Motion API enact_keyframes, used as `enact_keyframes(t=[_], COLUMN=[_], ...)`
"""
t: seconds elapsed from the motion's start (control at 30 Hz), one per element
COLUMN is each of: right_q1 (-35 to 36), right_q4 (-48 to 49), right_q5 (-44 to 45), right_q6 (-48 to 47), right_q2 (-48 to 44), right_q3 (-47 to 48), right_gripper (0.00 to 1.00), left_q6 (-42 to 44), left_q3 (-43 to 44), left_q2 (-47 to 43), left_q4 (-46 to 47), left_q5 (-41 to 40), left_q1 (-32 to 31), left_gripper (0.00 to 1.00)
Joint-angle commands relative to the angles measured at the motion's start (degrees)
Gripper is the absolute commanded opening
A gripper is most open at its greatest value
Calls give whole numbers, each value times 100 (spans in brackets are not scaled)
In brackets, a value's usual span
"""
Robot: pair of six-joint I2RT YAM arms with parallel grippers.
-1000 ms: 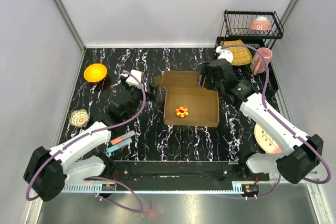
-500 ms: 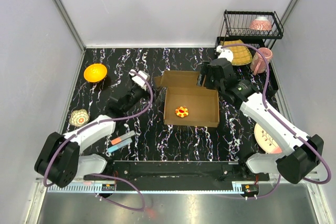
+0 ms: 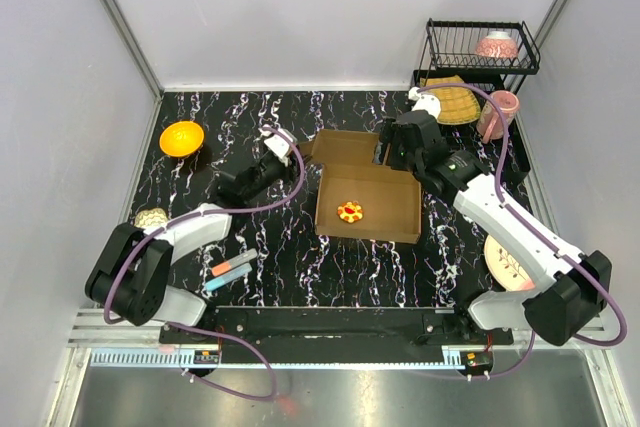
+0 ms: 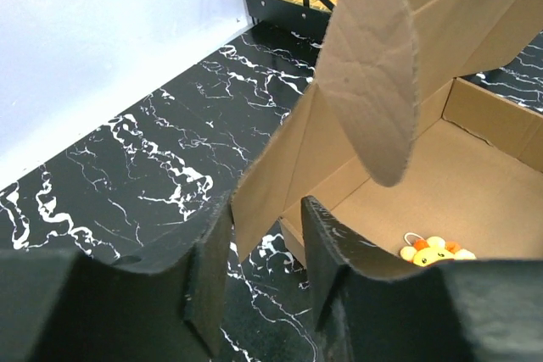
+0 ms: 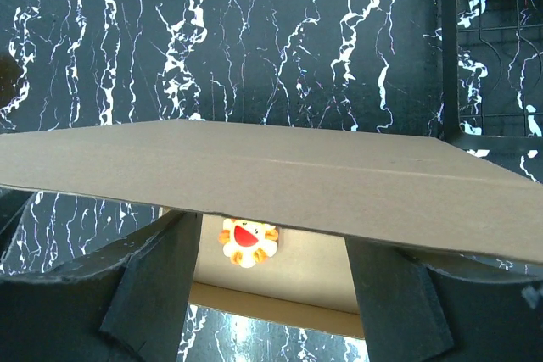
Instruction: Fold the paper box
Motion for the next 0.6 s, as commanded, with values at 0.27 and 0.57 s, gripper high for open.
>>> enact_keyframes(t=[0.27, 0.57], right_q1=[-36, -36], right_q4=[27, 9], right_q5=[-19, -45], right_q6=[-55, -64], right_q2=[137, 225], right_q3=[243, 348], right_gripper=[73, 73], left_q6=[16, 174], left_q3=[394, 543], left_q2=[243, 375], left_q4=[717, 717], left_q5=[70, -187], left_q1=[27, 150], left_gripper=[47, 81])
